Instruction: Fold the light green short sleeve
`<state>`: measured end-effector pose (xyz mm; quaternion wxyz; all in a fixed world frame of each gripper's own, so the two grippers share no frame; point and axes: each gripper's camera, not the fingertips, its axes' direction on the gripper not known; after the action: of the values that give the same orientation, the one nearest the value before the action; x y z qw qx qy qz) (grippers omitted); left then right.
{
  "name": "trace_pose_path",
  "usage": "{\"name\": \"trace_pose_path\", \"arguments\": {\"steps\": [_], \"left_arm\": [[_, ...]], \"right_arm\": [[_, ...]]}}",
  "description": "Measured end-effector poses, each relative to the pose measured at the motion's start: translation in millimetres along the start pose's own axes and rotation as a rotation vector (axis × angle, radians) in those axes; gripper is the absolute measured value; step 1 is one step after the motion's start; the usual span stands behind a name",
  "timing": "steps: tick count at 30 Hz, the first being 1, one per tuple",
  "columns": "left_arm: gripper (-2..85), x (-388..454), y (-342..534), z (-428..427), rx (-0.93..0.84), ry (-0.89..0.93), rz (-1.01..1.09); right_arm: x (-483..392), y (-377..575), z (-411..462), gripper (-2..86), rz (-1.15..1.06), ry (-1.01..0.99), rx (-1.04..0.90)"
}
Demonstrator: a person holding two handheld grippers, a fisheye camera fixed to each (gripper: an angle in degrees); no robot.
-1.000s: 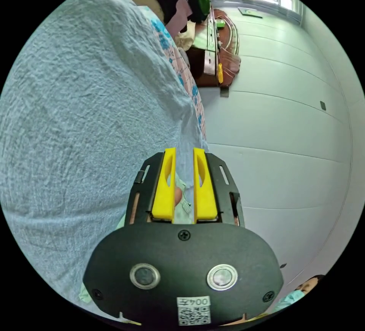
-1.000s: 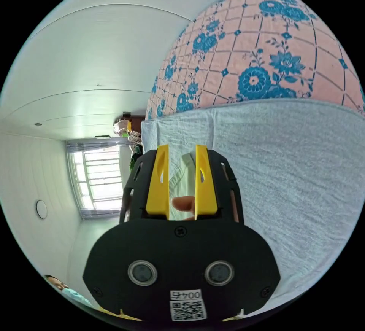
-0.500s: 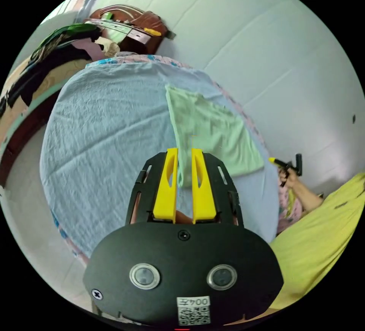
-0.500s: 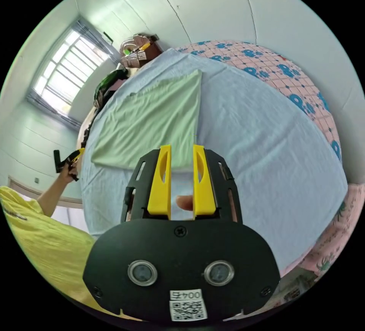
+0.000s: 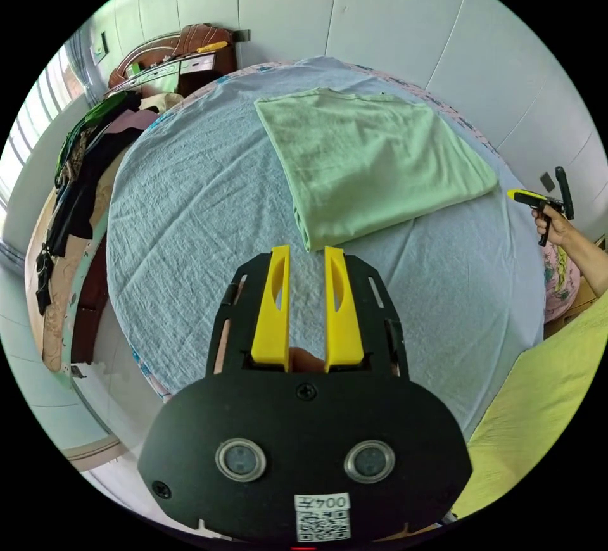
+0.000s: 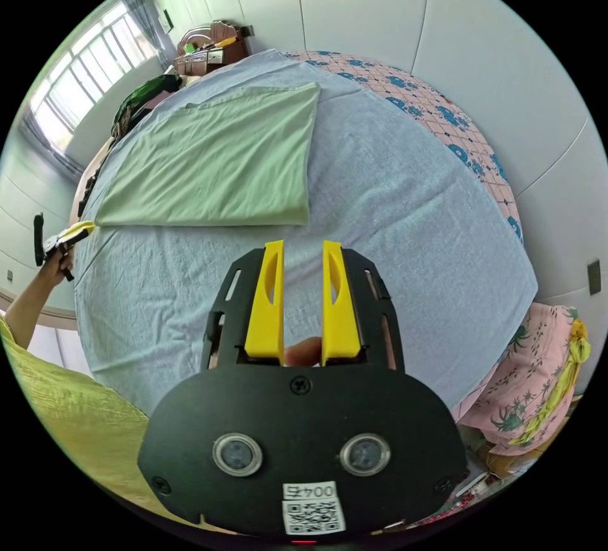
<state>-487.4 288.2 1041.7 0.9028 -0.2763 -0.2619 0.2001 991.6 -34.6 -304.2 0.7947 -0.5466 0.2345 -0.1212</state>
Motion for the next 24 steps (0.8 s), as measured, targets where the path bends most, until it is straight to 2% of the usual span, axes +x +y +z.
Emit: {"name": "trace_pose_path", "arguments": {"steps": [6,13,15,17,21,24], "left_arm": [[7.8,8.3,-17.5,-0.4,-0.076,0.018,0.071],[6.7,24.7,-34.5,-0.7,-0.126,-0.022,0.104],[6.1,27.8,-39.3,-2.0,-0.135,-0.032,0.116],[4.5,31.0,-45.1,-4.3,-0.143,-0.035,0.131],[2.9,36.3,-51.5,-7.1,-0.168,-0.043,0.171],[2.4,36.8,-53.9,-10.7,-0.175,-0.051,0.175]], "right_arm": [[-6.3,-23.2,-0.2,8.7,-0.088,0.027,-0.008],[-34.0,-52.5,17.6,9.6,-0.283,0.078,-0.114],[-37.5,-58.8,19.8,7.8,-0.310,0.095,-0.128],[-40.7,-66.9,17.3,1.9,-0.328,0.083,-0.129],[-50.4,-73.4,3.0,-0.2,-0.377,0.138,-0.091],[-40.0,-70.3,14.3,-0.4,-0.352,0.196,-0.145]]}}
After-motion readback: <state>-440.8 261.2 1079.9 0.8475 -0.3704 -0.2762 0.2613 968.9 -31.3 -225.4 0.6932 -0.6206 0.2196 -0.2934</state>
